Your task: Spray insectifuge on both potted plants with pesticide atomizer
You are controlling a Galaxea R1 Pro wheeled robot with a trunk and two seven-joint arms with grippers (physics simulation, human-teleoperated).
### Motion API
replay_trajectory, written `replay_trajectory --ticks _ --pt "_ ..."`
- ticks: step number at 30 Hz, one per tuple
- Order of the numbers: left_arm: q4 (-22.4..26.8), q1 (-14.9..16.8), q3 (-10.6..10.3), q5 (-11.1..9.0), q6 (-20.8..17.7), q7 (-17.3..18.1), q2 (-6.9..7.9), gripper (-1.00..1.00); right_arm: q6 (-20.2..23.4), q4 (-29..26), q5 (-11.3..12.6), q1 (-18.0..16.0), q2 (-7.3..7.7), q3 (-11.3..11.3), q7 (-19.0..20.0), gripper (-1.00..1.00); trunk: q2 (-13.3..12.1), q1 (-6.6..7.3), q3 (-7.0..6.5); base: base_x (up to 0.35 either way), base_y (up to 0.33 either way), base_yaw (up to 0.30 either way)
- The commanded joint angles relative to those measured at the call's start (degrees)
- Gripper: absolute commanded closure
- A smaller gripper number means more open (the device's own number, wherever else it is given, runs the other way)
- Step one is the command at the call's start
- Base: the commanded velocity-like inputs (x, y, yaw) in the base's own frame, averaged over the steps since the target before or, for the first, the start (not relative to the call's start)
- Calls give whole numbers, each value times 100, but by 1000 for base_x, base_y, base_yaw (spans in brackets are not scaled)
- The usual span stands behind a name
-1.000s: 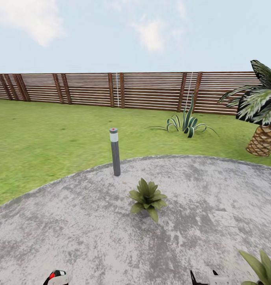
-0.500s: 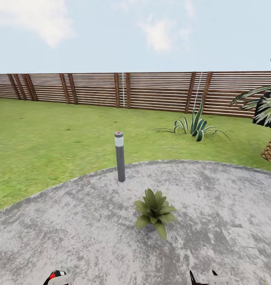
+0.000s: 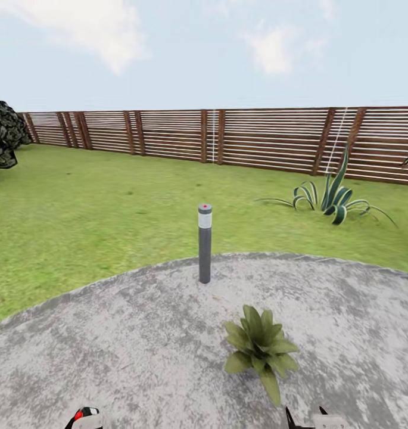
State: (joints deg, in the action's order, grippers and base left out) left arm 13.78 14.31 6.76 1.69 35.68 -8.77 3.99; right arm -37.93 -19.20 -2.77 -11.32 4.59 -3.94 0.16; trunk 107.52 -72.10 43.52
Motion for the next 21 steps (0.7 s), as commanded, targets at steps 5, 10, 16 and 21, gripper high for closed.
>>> replay_trajectory --ticks 5,10,16,21 --pt "-7 8 10 24 17 -18 2 100 -35 1 -23 -2 -2 -30 -9 -100 2 -3 5 336 0 277" --pt "-7 4 10 24 17 -15 1 100 -70 3 -22 -2 -2 -36 -23 -100 2 -3 5 336 0 277" --pt "-7 7 10 24 17 -13 5 100 -1153 447 -22 -2 -2 -37 -18 -100 2 -3 5 336 0 277" --pt "-7 4 10 24 17 -18 6 100 -1961 829 -22 -2 -10 -37 0 -100 2 -3 5 336 1 107"
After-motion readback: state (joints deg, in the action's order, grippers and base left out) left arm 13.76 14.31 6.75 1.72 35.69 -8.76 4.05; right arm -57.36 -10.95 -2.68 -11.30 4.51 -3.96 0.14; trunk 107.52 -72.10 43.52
